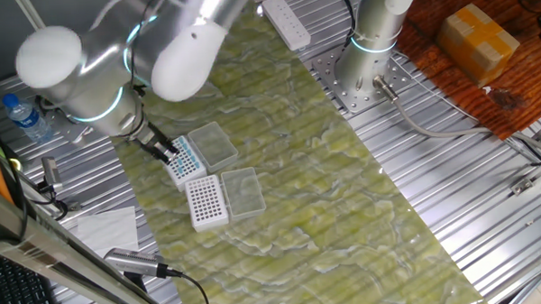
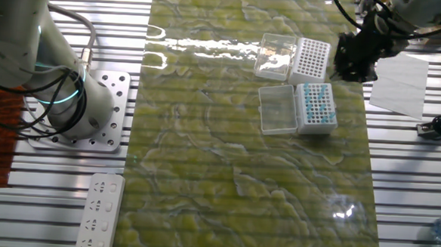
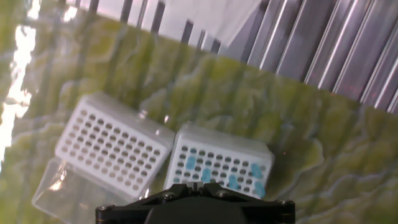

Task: Transfer all medium pipette tips from one holder to another

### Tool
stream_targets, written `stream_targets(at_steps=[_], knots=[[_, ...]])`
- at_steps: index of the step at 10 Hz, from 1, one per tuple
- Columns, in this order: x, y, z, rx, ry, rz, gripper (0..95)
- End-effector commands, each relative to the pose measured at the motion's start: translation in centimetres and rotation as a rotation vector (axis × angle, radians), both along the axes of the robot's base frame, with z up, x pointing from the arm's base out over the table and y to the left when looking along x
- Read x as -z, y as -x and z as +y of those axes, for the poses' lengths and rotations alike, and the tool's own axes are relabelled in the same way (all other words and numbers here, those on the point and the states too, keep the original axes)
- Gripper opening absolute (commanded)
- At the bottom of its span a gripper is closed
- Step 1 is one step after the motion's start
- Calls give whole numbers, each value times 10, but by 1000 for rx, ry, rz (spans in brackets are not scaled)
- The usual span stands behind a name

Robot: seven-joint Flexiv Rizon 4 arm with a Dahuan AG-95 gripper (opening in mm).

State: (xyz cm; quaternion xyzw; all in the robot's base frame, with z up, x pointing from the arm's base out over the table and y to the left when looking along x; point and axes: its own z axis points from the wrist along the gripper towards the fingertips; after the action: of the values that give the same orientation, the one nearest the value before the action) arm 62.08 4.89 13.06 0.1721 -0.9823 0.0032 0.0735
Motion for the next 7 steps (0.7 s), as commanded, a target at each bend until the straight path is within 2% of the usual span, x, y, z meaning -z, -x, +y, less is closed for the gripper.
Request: stream_targets(at_steps=[1,4,7], knots=[[2,7,-1,-7,-2,15,0],[-1,11,-3,-13,4,18,0],[-7,38,-18,-28,11,20,0]])
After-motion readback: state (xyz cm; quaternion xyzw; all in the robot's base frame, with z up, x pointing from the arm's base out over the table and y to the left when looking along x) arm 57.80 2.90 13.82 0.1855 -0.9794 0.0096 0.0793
